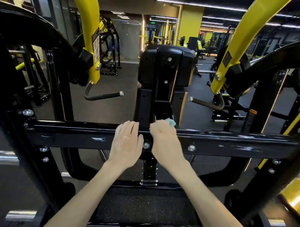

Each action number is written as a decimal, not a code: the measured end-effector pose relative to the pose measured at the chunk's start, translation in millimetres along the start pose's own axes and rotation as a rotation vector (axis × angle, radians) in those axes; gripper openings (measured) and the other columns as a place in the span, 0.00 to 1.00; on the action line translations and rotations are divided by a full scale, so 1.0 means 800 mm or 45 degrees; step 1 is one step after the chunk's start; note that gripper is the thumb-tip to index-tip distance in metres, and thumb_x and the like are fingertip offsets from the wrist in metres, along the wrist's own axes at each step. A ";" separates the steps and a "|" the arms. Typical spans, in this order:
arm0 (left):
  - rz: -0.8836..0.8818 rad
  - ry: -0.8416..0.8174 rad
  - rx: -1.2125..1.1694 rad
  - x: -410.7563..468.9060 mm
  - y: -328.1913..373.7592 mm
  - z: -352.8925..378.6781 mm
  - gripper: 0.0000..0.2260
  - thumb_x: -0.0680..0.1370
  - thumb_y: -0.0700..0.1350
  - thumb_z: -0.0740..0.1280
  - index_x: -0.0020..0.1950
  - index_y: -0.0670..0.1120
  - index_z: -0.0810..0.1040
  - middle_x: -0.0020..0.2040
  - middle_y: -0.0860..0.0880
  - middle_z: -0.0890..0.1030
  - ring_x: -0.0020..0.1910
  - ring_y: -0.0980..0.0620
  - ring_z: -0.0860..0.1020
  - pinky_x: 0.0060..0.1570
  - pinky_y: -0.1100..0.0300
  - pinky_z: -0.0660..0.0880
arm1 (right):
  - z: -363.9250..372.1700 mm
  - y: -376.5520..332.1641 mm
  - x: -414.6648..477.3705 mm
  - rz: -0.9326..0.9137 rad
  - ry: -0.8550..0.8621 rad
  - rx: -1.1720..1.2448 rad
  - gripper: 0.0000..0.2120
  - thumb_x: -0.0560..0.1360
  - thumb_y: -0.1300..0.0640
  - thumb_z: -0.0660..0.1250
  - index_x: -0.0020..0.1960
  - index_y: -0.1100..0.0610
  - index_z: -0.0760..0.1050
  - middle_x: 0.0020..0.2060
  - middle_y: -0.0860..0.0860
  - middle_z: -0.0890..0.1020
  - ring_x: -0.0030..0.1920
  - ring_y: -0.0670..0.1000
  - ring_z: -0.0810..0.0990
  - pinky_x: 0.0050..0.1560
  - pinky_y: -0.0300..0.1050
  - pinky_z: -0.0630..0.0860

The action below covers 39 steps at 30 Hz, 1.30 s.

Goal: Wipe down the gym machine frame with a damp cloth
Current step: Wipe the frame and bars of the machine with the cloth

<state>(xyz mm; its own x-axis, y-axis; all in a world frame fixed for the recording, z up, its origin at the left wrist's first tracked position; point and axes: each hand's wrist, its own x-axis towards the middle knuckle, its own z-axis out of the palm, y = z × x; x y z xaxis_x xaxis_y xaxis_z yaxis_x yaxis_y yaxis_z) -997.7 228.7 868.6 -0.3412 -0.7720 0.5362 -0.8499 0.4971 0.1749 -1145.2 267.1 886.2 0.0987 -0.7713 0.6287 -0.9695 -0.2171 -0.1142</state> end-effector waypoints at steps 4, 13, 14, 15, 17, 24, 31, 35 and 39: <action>0.037 0.027 -0.006 0.003 0.017 0.000 0.23 0.80 0.48 0.50 0.63 0.36 0.77 0.57 0.43 0.80 0.59 0.42 0.77 0.67 0.47 0.68 | -0.007 0.024 -0.003 -0.050 -0.029 0.034 0.13 0.67 0.68 0.54 0.46 0.58 0.72 0.44 0.53 0.73 0.46 0.56 0.70 0.46 0.49 0.69; -0.037 0.040 -0.058 0.005 0.025 0.000 0.28 0.78 0.51 0.49 0.64 0.34 0.76 0.59 0.41 0.80 0.61 0.42 0.76 0.68 0.55 0.58 | -0.064 0.136 -0.041 0.218 -0.013 -0.085 0.09 0.61 0.67 0.62 0.41 0.61 0.73 0.39 0.56 0.74 0.42 0.60 0.73 0.42 0.49 0.65; -0.033 0.037 -0.059 0.006 0.028 0.002 0.27 0.77 0.50 0.50 0.63 0.34 0.77 0.58 0.42 0.80 0.60 0.42 0.76 0.68 0.53 0.59 | -0.060 0.128 -0.037 0.227 0.003 -0.095 0.11 0.58 0.69 0.67 0.39 0.61 0.73 0.38 0.56 0.74 0.41 0.60 0.73 0.42 0.48 0.64; -0.022 0.033 -0.060 0.008 0.032 0.003 0.26 0.77 0.50 0.50 0.62 0.34 0.77 0.57 0.42 0.80 0.59 0.42 0.76 0.67 0.53 0.61 | -0.054 0.117 -0.032 0.205 0.014 -0.081 0.14 0.55 0.72 0.69 0.39 0.61 0.72 0.37 0.56 0.74 0.41 0.60 0.74 0.41 0.48 0.64; 0.010 0.044 -0.073 0.011 0.041 0.009 0.23 0.78 0.48 0.51 0.59 0.36 0.78 0.53 0.44 0.80 0.54 0.43 0.77 0.64 0.52 0.65 | -0.042 0.089 -0.021 0.129 0.029 -0.035 0.16 0.55 0.75 0.65 0.40 0.61 0.73 0.39 0.56 0.74 0.43 0.60 0.74 0.43 0.50 0.67; 0.013 0.175 -0.053 0.006 0.044 0.022 0.19 0.81 0.46 0.53 0.61 0.37 0.78 0.55 0.45 0.81 0.57 0.45 0.78 0.68 0.51 0.66 | -0.031 0.092 -0.027 0.006 0.009 -0.038 0.20 0.58 0.76 0.65 0.47 0.60 0.73 0.45 0.55 0.74 0.47 0.58 0.72 0.48 0.52 0.71; -0.048 0.210 -0.102 0.011 0.057 0.035 0.21 0.81 0.47 0.52 0.62 0.36 0.78 0.57 0.41 0.81 0.60 0.41 0.77 0.69 0.49 0.64 | -0.066 0.172 -0.056 0.297 0.077 -0.187 0.18 0.58 0.73 0.56 0.45 0.62 0.72 0.44 0.56 0.74 0.45 0.60 0.71 0.43 0.52 0.68; 0.065 0.179 -0.114 0.018 0.074 0.041 0.20 0.81 0.46 0.52 0.63 0.37 0.77 0.57 0.43 0.81 0.60 0.43 0.77 0.69 0.50 0.65 | -0.031 0.114 -0.028 0.239 0.147 -0.116 0.16 0.59 0.72 0.55 0.43 0.61 0.73 0.41 0.55 0.73 0.43 0.59 0.71 0.45 0.48 0.64; 0.157 0.178 -0.111 0.018 0.082 0.046 0.19 0.81 0.45 0.53 0.64 0.37 0.77 0.57 0.44 0.80 0.60 0.44 0.77 0.68 0.50 0.67 | -0.008 0.064 -0.018 0.056 0.080 0.000 0.16 0.65 0.71 0.61 0.51 0.61 0.75 0.49 0.55 0.76 0.53 0.56 0.72 0.54 0.50 0.68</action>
<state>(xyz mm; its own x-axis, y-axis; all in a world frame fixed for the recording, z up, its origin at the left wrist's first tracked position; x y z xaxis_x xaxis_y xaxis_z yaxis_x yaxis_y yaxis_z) -1073.4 235.7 857.1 -0.3763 -0.6439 0.6662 -0.7650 0.6215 0.1686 -1197.6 270.9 876.6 0.0414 -0.7410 0.6702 -0.9726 -0.1836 -0.1429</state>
